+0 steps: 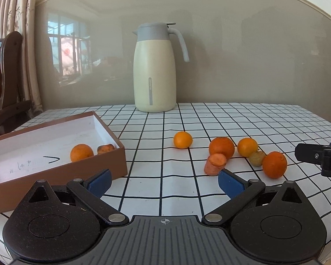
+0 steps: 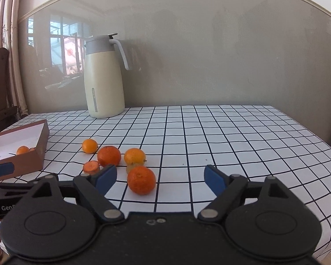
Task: Organize fruits
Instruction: 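Withdraw both open tools from the box back toward the fruit pile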
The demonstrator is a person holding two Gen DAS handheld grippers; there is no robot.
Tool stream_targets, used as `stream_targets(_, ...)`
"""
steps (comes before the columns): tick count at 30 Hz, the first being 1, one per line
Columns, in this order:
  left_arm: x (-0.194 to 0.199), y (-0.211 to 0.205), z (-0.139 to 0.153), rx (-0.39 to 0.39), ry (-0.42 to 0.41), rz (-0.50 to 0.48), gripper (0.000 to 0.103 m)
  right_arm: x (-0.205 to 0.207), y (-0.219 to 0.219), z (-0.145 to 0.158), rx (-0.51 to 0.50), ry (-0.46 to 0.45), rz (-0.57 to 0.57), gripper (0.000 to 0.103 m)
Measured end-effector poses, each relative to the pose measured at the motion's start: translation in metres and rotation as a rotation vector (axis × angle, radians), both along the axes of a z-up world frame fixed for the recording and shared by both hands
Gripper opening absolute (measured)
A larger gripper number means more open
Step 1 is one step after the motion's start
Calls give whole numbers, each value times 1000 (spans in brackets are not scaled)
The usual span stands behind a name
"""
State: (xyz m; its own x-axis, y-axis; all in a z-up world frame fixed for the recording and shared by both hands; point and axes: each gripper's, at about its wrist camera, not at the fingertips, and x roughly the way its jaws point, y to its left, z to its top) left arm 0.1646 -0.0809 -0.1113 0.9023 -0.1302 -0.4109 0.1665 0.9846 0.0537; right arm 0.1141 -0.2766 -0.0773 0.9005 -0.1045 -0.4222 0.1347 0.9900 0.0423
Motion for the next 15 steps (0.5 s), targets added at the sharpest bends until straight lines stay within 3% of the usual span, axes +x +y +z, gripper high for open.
stream_targets(3, 5, -6, -2, -3, 19, -14, 93, 4, -2, -3, 13, 19, 5, 70)
stream_targets(8, 11, -14, -5, -1, 25, -31, 91, 9, -2, -10, 26, 40, 15, 68)
stream_targets(15, 23, -23, -9, 5, 49, -53, 80, 17, -3, -14, 47, 55, 10, 59)
